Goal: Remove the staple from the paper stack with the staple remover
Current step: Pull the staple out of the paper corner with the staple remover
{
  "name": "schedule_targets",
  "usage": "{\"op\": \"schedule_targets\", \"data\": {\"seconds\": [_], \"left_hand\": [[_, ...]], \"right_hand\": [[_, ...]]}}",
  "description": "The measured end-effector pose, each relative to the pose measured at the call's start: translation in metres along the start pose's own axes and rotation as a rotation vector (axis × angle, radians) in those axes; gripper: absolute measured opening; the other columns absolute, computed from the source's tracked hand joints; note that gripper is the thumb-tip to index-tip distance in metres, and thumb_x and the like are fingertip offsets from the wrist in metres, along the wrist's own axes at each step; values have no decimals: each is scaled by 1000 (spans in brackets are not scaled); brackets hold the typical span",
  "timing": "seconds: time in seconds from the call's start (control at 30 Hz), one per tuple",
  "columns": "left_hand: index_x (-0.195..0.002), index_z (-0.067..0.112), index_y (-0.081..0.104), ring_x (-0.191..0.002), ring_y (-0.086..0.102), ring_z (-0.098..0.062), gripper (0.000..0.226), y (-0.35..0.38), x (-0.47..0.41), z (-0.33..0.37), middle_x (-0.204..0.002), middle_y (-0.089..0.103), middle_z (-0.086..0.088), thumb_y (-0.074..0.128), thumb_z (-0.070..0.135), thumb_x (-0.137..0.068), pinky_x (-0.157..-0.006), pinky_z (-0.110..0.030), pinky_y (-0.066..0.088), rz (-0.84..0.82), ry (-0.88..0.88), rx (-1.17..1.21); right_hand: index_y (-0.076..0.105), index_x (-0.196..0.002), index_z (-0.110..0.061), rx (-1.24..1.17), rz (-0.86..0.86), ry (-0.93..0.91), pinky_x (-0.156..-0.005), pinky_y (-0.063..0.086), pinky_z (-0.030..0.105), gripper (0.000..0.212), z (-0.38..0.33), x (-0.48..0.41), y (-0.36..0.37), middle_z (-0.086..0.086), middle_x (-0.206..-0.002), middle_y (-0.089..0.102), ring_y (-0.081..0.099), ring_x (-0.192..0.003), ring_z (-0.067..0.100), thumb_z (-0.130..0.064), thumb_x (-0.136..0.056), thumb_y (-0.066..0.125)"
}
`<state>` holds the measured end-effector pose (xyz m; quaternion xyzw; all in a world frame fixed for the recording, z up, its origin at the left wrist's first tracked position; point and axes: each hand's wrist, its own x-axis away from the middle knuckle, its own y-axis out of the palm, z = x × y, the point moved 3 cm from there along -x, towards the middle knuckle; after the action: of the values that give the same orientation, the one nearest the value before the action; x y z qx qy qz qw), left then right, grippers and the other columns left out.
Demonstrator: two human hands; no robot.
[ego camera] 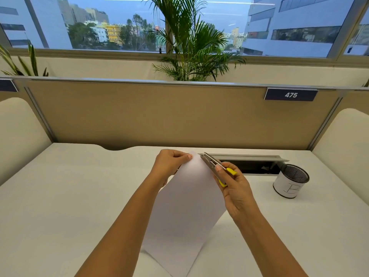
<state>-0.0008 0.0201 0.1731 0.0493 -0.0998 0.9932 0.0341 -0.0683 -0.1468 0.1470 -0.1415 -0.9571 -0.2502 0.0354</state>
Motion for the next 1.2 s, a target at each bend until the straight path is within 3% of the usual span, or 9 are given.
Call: {"op": "schedule_targets", "data": {"seconds": [0.3, 0.47, 0.6, 0.73, 0.83, 0.93, 1.2], "left_hand": [[-90, 5, 72, -73, 62, -21, 17, 4, -4, -6, -92, 71, -12, 67, 19, -82, -63, -28, 50, 5, -27, -24], [-93, 7, 71, -77, 65, -23, 18, 9, -4, -11, -96, 70, -11, 66, 21, -84, -65, -30, 53, 5, -44, -60], [-90, 11, 70, -74, 66, -21, 15, 12, -5, -15, -94, 71, -10, 64, 23, -86, -68, -31, 55, -8, -59, -95], [-101, 5, 69, -78, 64, -21, 23, 17, -5, -13, -97, 67, -9, 60, 22, -88, -63, -25, 52, -31, -63, -123], [-107, 4, 67, -86, 64, -24, 25, 21, -6, -13, -107, 67, -13, 57, 20, -90, -68, -28, 52, -65, -80, -135], [-110, 4, 65, -94, 63, -25, 26, 24, -6, -14, -111, 65, -12, 54, 18, -91, -74, -30, 52, -95, -85, -162], [-104, 7, 69, -89, 65, -24, 21, 23, -9, -20, -104, 69, -10, 58, 16, -89, -77, -33, 54, -62, -41, -189]], "right_hand": [[63, -100, -25, 169, -15, -69, -72, 58, 21, 22, 18, 3, -5, 0, -105, 67, 65, -98, 21, -13, -82, 65], [66, -105, -23, 99, -61, 15, -57, 56, 20, 23, 23, 7, 0, 1, -103, 68, 66, -91, 18, -20, -83, 62], [65, -109, -17, 35, -50, 54, -62, 59, 23, 23, 27, 6, -4, 6, -104, 69, 68, -90, 18, -21, -87, 57], [64, -102, -27, 75, -34, 29, -62, 58, 21, 18, 29, 2, -9, 3, -105, 68, 66, -94, 19, -20, -89, 56], [64, -102, -29, 91, -41, 14, -62, 58, 20, 19, 30, 0, -12, 1, -108, 67, 65, -97, 18, -19, -87, 58], [63, -100, -32, 155, -28, -17, -74, 57, 23, 21, 33, -2, -16, -1, -112, 65, 62, -103, 19, -17, -85, 61], [56, -123, -24, 455, -43, -30, -78, 48, 23, 37, 31, -6, -21, -3, -117, 58, 55, -104, 15, -26, -86, 60]]}}
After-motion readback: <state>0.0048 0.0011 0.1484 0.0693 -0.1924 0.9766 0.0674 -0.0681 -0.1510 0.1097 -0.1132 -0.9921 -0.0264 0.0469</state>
